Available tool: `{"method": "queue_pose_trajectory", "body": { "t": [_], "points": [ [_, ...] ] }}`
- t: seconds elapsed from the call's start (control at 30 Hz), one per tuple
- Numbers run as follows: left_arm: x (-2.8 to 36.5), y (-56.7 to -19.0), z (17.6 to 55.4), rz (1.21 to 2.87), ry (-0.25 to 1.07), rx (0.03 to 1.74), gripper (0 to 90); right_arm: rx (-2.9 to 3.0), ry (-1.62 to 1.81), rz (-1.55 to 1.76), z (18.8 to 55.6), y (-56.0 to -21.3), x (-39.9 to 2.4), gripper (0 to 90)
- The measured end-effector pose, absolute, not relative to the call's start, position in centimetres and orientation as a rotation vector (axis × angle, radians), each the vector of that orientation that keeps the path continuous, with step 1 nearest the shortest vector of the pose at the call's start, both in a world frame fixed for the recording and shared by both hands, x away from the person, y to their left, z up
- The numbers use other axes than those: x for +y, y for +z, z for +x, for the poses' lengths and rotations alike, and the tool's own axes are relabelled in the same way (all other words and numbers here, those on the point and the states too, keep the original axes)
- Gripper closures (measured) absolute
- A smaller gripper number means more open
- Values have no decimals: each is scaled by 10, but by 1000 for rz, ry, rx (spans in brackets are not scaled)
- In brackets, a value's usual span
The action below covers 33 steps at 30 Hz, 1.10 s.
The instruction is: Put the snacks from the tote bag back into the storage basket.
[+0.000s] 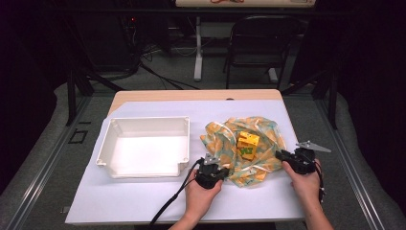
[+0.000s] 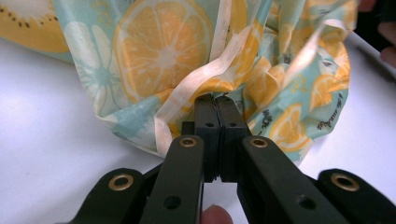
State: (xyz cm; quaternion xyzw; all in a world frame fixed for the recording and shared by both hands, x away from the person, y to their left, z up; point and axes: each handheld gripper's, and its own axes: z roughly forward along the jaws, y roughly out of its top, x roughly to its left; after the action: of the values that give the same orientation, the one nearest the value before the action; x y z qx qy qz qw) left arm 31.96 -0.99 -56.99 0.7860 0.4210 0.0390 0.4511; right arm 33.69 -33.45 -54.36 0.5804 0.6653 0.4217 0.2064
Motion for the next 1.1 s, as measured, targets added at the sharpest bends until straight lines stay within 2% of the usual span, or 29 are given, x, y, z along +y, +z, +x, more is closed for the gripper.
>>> {"method": "queue_pose_trajectory", "body": {
  "t": [0.03,0.07,0.13,0.37,0.6,1.1],
  "points": [
    [-11,-569,318,1945,115,1034,890,1812,1237,1546,331,-531,-335,535],
    [-11,-569,317,1954,126,1026,890,1812,1237,1546,331,-531,-335,535],
    [-12,-568,316,1952,141,1019,889,1818,1261,1488,326,-521,-336,463],
    [-10,-568,316,1953,128,1020,890,1854,1358,1282,313,-491,-319,363],
    [-11,-568,316,1959,133,1016,890,1919,1399,1167,316,-482,-299,325],
    [-10,-569,317,1952,123,1018,894,2079,1379,1079,350,-494,-268,262]
  ]
}}
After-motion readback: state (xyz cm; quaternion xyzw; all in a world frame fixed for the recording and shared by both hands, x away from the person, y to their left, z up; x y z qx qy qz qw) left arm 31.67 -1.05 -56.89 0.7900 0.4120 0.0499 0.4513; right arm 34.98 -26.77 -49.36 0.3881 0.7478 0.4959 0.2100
